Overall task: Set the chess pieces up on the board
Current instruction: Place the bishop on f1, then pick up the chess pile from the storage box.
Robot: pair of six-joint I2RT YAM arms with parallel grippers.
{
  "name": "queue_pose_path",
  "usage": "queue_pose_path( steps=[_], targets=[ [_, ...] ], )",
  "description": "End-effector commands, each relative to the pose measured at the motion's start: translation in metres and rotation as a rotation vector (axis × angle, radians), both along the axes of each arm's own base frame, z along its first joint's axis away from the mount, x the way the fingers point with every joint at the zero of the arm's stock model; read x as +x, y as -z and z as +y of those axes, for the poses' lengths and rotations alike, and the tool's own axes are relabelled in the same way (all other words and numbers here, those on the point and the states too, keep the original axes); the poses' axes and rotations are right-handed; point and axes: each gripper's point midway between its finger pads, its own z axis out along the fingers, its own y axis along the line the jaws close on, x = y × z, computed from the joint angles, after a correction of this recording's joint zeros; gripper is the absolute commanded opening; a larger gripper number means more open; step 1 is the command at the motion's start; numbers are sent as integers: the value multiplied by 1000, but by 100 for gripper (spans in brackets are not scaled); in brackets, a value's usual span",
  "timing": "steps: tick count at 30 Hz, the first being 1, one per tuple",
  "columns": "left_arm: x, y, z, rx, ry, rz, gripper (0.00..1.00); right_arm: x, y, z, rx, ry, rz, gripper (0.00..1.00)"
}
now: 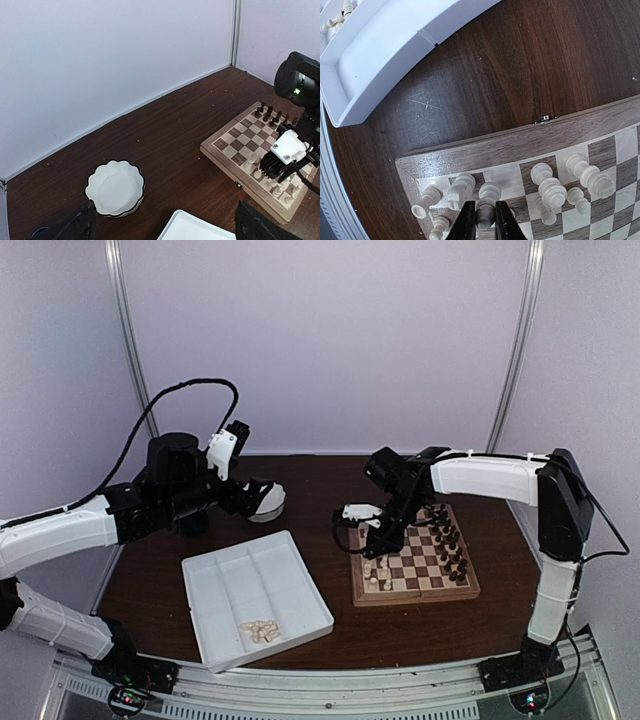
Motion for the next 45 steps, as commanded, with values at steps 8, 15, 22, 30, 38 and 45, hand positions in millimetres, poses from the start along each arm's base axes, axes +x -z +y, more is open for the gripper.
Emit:
queue_pose_path(
  steps=[8,15,22,30,38,45],
  targets=[
    [0,-12,-2,-29,14,-38,96,4,20,-2,-41,-4,-12,15],
    [-1,-13,-2,-29,17,-39,96,5,22,-4,-49,4,-22,21],
    [-1,-11,-2,-27,20,-35,96,5,19,-4,-46,10,-23,26],
    [4,0,2,34,-13,0,92,9,-23,-7,-11,30,-91,31],
    [-68,50,7,172,147,511,65,7,-87,-40,85,84,-228,38],
    [-125,106,24,274,165,799,54,7,-95,-50,171,126,-261,40]
  ],
)
